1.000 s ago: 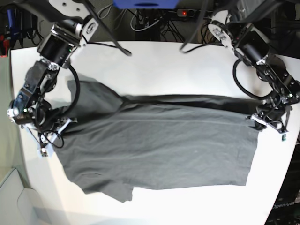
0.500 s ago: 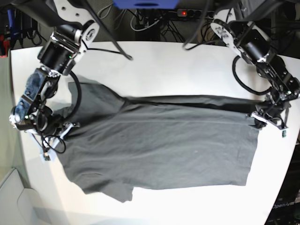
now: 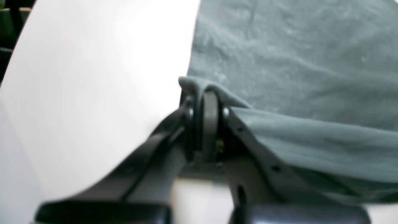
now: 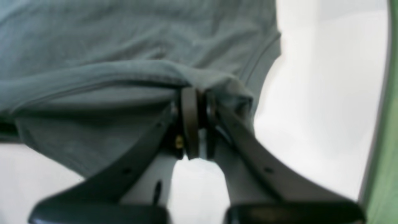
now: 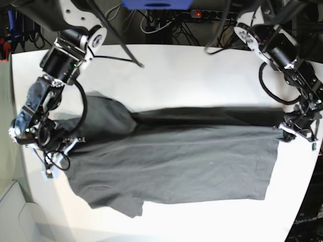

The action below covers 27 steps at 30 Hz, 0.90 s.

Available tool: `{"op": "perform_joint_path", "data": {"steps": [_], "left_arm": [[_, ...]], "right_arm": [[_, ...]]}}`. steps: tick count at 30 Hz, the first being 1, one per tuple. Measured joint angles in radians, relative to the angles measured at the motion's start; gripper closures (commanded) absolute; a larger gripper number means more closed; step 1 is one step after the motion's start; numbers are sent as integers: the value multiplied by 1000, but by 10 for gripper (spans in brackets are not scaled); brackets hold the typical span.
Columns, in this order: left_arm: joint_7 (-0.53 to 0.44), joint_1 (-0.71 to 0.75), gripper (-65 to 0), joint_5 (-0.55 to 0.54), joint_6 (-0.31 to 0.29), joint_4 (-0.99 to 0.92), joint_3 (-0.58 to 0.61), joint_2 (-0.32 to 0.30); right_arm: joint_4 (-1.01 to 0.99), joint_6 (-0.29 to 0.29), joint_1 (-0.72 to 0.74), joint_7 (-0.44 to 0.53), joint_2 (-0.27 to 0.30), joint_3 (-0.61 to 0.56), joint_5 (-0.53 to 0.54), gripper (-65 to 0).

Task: Layout the t-shirt on the table in an organized manner, then fold the t-shirt properly
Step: 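Lift the shoulder edge with both grippers and fold it over the shirt, then lower the folded edge with both grippers onto the shirt's middle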

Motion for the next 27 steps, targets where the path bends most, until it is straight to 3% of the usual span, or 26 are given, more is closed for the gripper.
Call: {"op": "perform_joint_path", "data": {"steps": [5,20,23,27], "left_arm": [[1,-1,-1,2,0,-1,0,4],[-1,-2,-2,3,0,-6,0,2],[-4,-2,-65,3,0,-39,0,0],[-1,-1,-274,4,0,-58,0,0]], "right_arm": [[0,0,14,0,2,-72,0,0],[0,0,21,0,0,-74,0,0],[0,0,18,0,1,-74,0,0],[0,0,17,0,1,-74,0,0]]}}
